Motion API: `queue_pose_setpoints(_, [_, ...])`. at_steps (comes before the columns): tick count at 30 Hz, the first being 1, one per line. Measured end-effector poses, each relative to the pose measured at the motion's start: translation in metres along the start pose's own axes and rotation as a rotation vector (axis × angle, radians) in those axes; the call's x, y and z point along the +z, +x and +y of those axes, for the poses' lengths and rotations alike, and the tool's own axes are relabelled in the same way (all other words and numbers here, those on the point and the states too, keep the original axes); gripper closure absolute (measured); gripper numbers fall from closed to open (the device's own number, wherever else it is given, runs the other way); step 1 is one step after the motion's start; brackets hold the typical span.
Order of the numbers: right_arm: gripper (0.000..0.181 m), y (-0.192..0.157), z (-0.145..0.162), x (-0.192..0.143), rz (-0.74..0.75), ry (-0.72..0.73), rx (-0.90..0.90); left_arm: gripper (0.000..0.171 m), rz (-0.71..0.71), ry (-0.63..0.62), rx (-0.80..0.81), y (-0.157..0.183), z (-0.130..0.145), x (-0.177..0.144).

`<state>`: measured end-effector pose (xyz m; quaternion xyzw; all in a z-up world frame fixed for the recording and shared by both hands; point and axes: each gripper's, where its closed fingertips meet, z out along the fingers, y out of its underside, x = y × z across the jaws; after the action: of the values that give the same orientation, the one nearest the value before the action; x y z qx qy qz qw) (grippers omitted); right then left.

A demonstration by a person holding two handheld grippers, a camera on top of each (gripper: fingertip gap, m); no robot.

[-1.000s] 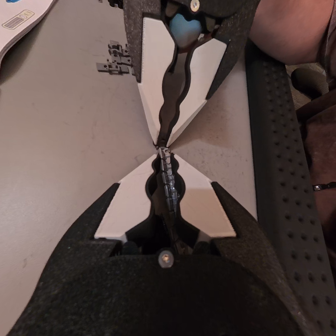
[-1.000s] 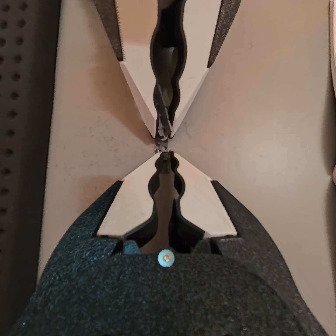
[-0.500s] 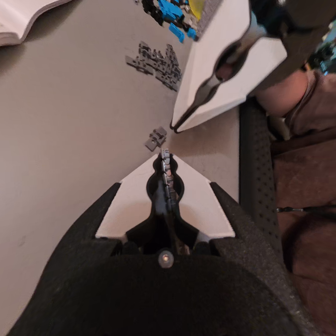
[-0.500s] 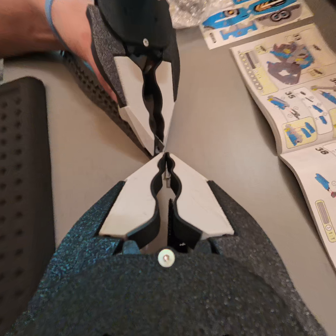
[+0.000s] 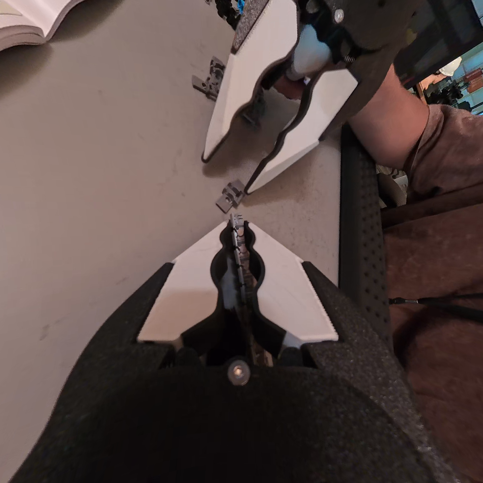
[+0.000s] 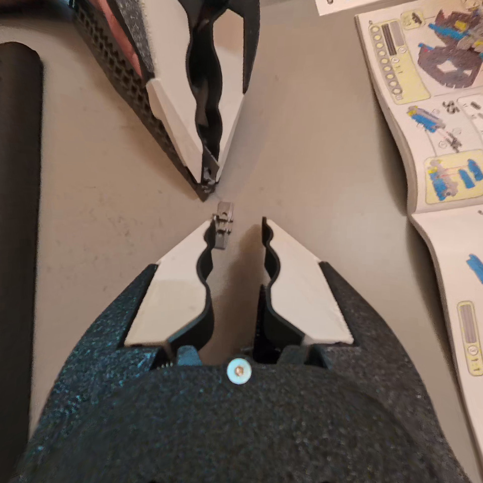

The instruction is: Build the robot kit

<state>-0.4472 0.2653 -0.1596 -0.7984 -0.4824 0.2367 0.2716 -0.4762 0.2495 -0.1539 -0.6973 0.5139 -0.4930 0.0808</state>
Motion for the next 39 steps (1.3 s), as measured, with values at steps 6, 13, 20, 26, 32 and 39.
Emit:
queue_pose_setpoints(6, [0.157, 0.002, 0.006, 0.011, 0.057, -0.063, -0.07, 0.164, 0.008, -0.007, 0.004, 0.002, 0.001, 0.0])
queue_pose_setpoints(13, [0.166, 0.0, 0.006, 0.011, 0.059, -0.091, -0.035, 0.164, 0.011, -0.009, 0.003, 0.002, 0.002, 0.001])
queue_pose_setpoints(20, [0.17, -0.01, -0.01, -0.002, -0.004, 0.037, 0.046, 0.164, 0.013, -0.009, 0.003, 0.002, 0.002, 0.001])
queue_pose_setpoints(26, [0.17, -0.047, -0.058, -0.013, -0.441, 0.391, 0.403, 0.164, 0.021, 0.001, -0.01, 0.001, 0.0, -0.001])
queue_pose_setpoints(32, [0.17, -0.026, -0.053, 0.011, -0.353, 0.392, 0.572, 0.164, 0.013, 0.011, -0.052, -0.004, -0.001, -0.004])
queue_pose_setpoints(39, [0.17, -0.023, -0.045, 0.017, -0.335, 0.349, 0.62, 0.164, 0.007, 0.005, -0.049, -0.006, 0.0, -0.004])
